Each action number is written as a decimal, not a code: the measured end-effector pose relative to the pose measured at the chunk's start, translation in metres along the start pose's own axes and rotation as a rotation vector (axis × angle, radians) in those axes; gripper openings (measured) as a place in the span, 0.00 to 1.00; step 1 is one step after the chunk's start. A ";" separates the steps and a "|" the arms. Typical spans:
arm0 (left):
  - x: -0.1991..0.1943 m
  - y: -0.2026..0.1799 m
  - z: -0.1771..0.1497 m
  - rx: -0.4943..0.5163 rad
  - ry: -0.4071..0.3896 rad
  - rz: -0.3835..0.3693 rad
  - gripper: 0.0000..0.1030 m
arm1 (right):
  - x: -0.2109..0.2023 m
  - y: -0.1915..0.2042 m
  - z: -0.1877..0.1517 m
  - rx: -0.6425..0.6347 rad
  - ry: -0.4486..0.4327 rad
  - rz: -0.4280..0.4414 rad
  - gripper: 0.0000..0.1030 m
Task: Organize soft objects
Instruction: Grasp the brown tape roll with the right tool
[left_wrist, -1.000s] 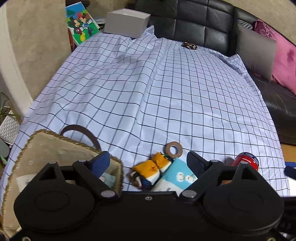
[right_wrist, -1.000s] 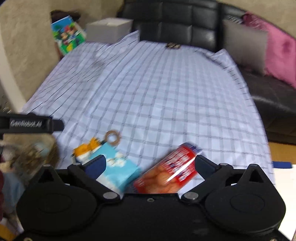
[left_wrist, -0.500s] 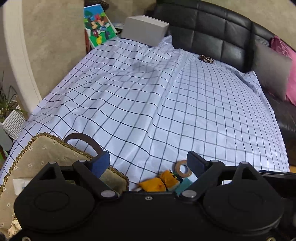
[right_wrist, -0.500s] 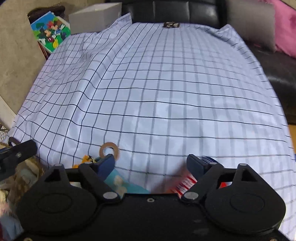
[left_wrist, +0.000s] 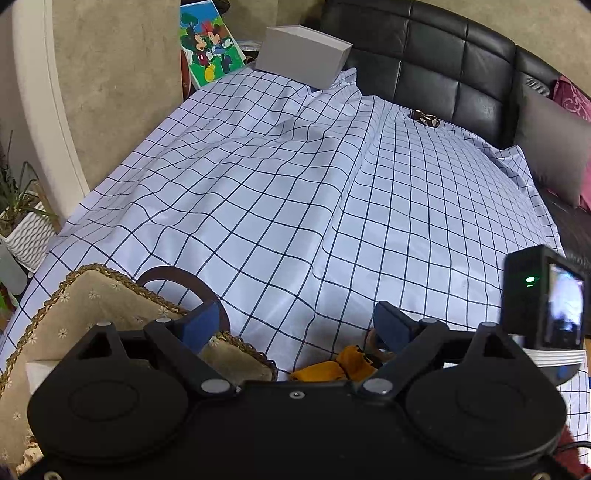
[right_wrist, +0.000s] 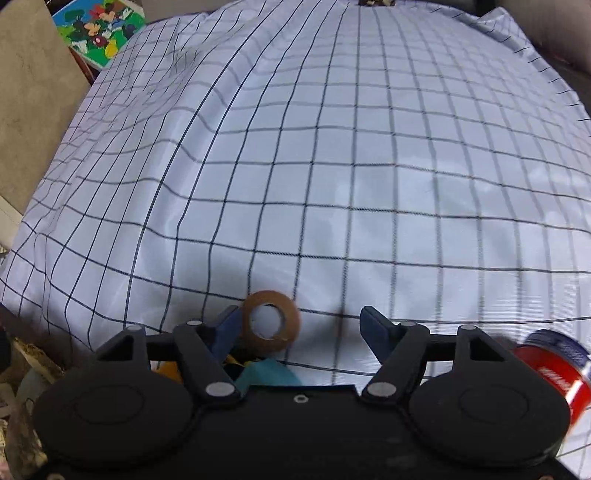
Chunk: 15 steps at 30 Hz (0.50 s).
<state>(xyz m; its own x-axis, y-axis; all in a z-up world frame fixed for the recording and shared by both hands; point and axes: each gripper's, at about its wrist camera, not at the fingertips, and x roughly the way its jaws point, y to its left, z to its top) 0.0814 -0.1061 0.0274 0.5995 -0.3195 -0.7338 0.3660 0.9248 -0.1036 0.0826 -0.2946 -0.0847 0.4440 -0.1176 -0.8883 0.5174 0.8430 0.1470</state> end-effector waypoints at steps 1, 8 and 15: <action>0.000 0.001 0.000 0.001 0.000 0.001 0.85 | 0.005 0.004 -0.001 -0.007 0.005 -0.001 0.68; -0.002 0.002 -0.001 0.004 0.000 -0.001 0.85 | 0.032 0.021 -0.009 -0.035 0.030 -0.036 0.57; 0.000 -0.002 -0.003 0.014 0.013 -0.002 0.85 | 0.038 0.026 -0.010 -0.055 0.015 -0.040 0.41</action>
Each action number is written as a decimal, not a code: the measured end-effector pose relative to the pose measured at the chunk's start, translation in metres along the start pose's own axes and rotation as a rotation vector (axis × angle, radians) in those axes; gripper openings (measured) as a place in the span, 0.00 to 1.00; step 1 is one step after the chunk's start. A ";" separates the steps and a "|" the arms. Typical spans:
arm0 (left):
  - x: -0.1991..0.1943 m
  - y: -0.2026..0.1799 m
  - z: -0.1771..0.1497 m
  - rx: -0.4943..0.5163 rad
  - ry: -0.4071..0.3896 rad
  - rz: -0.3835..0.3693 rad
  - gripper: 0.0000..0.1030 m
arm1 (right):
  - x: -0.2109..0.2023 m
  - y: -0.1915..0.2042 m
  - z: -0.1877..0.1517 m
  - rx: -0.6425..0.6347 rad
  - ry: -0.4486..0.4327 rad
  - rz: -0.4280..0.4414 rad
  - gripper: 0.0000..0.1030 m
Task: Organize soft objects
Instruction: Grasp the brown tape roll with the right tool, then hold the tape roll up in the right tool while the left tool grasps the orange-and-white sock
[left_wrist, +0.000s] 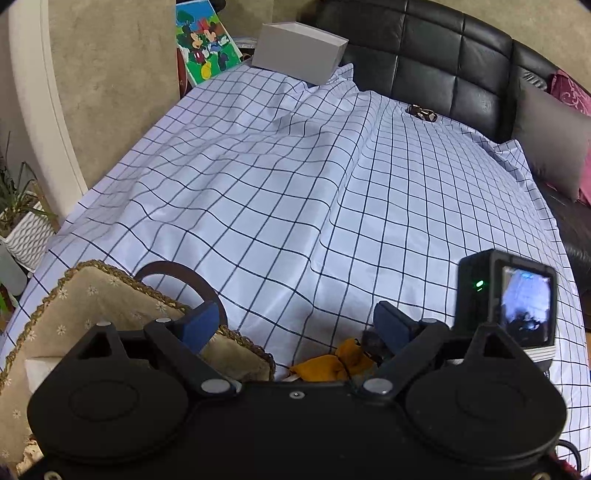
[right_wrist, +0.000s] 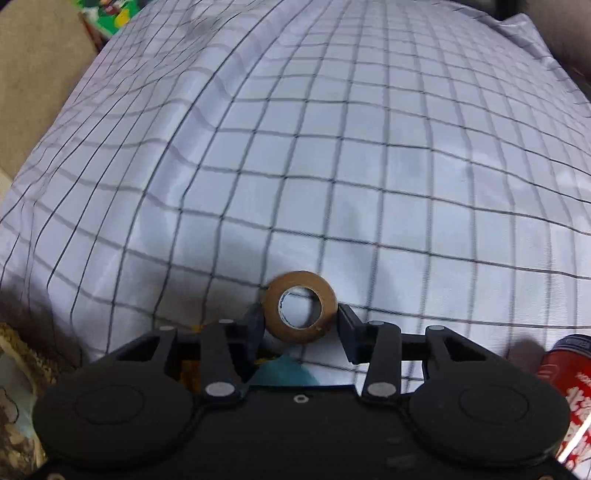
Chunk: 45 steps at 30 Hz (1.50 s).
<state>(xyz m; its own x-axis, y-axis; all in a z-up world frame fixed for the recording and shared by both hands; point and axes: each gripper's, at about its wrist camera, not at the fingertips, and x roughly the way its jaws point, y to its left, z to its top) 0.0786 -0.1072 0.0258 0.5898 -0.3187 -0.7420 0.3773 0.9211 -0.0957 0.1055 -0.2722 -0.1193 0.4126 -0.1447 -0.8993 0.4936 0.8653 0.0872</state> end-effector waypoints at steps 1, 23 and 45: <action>0.001 -0.001 0.000 -0.003 0.006 -0.004 0.85 | -0.003 -0.005 0.001 0.012 -0.011 -0.018 0.41; 0.061 -0.067 -0.023 -0.051 0.216 0.059 0.89 | -0.051 -0.119 0.019 0.181 -0.168 -0.106 0.41; 0.096 -0.058 -0.029 -0.214 0.296 0.165 0.95 | -0.070 -0.134 0.008 0.184 -0.185 -0.080 0.41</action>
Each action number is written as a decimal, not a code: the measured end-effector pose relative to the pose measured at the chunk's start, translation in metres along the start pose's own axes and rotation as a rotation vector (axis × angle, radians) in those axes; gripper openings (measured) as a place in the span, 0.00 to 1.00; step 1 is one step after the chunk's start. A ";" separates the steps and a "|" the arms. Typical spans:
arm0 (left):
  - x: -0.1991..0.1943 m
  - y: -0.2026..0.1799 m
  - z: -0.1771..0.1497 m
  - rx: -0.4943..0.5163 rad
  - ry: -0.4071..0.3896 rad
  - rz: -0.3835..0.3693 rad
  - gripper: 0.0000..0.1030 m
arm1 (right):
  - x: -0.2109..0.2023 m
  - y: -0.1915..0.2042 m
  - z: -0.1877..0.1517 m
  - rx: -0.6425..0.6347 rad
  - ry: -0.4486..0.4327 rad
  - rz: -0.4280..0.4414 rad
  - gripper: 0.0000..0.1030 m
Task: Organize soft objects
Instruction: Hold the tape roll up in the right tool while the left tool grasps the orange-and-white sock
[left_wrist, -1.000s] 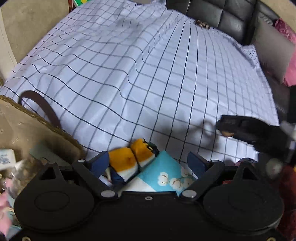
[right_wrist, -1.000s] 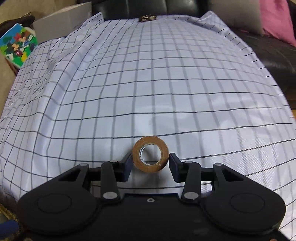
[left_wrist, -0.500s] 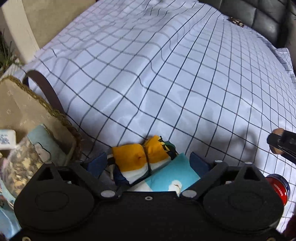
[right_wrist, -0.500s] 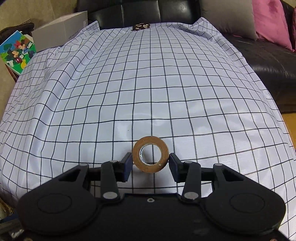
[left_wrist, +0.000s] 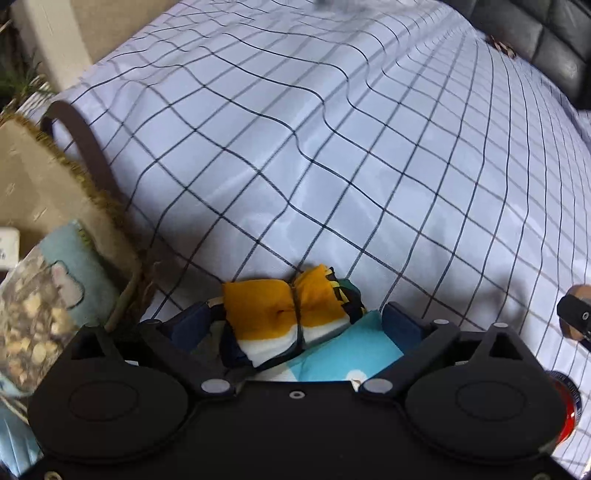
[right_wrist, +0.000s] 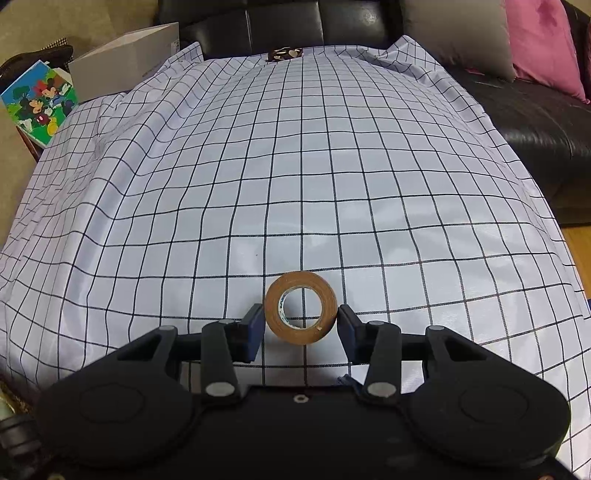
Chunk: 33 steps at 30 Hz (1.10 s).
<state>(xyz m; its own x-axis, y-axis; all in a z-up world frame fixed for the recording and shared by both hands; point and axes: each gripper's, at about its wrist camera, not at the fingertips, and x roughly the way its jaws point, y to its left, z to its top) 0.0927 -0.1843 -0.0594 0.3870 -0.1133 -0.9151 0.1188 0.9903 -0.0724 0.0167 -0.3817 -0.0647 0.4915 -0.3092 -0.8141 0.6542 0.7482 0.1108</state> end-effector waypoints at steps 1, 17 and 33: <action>-0.001 0.002 -0.001 -0.007 -0.005 0.000 0.96 | 0.000 -0.001 0.001 0.006 -0.001 0.001 0.41; 0.007 0.001 -0.008 -0.089 0.029 0.002 0.96 | -0.006 -0.007 0.001 0.013 0.000 0.014 0.41; 0.045 -0.037 0.005 0.052 0.054 -0.075 0.95 | -0.018 -0.043 0.001 0.052 -0.013 0.003 0.41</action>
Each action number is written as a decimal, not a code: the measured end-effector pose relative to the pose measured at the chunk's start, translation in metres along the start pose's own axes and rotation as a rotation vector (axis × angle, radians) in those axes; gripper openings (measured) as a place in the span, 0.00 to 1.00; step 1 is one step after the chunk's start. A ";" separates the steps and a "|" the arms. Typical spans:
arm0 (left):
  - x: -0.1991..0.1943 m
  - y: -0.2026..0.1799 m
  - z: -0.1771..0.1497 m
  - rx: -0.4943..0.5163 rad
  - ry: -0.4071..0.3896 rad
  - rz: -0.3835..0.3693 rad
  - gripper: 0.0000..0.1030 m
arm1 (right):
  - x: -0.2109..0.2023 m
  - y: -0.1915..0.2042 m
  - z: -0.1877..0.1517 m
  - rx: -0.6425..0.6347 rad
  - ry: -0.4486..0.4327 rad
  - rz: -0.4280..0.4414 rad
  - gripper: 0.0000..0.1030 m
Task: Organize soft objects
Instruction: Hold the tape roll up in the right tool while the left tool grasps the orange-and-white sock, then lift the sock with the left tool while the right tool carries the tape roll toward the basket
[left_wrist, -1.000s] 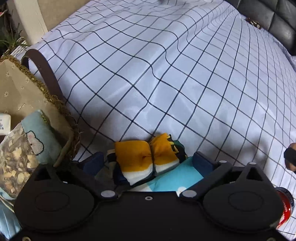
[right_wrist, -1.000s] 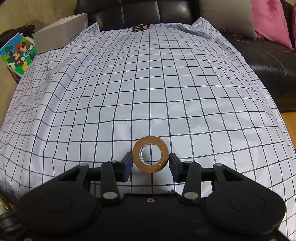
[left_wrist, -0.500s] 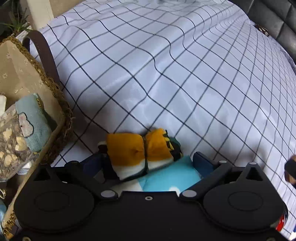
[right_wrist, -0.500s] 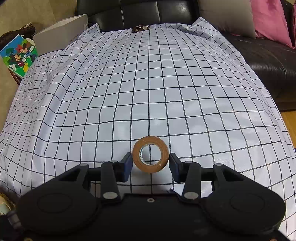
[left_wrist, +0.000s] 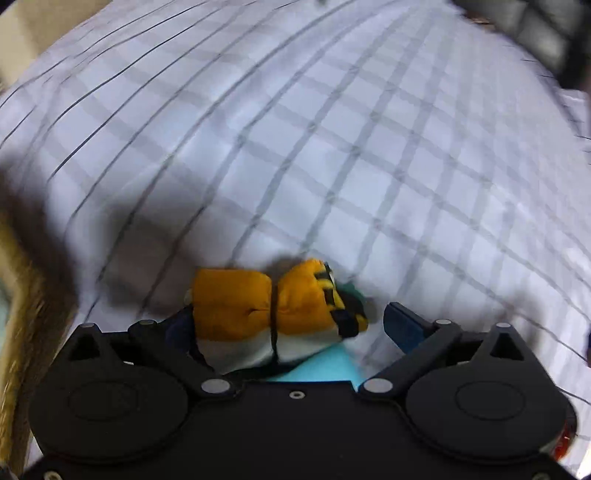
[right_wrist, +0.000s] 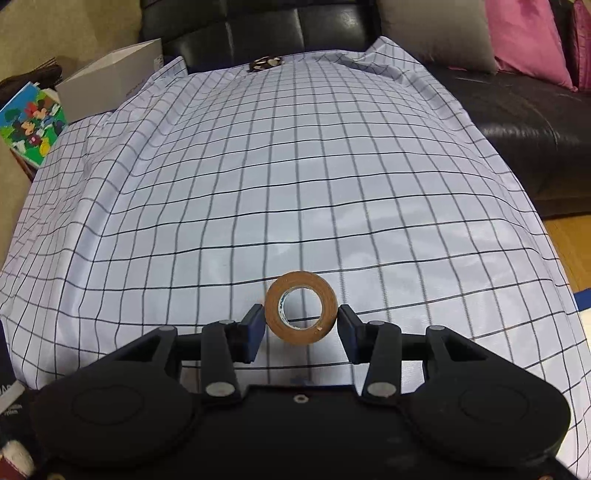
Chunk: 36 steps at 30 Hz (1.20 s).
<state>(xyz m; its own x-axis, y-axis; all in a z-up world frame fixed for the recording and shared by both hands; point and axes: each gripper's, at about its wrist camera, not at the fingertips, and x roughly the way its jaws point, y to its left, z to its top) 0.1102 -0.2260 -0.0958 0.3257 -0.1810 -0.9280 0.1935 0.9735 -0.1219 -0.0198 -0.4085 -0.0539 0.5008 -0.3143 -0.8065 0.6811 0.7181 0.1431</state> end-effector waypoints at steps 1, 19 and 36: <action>-0.001 -0.004 0.002 0.027 -0.013 -0.034 0.95 | 0.000 -0.003 0.001 0.005 0.000 -0.003 0.41; 0.013 -0.029 0.006 0.147 -0.066 -0.022 0.64 | 0.007 -0.017 0.003 0.037 0.015 -0.035 0.41; -0.048 -0.003 0.017 0.156 -0.133 -0.113 0.61 | 0.000 -0.071 -0.003 0.094 0.063 -0.133 0.41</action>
<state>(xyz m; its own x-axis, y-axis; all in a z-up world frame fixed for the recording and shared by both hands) 0.1093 -0.2224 -0.0449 0.4112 -0.3145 -0.8556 0.3732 0.9144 -0.1568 -0.0698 -0.4570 -0.0657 0.3706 -0.3614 -0.8556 0.7876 0.6105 0.0832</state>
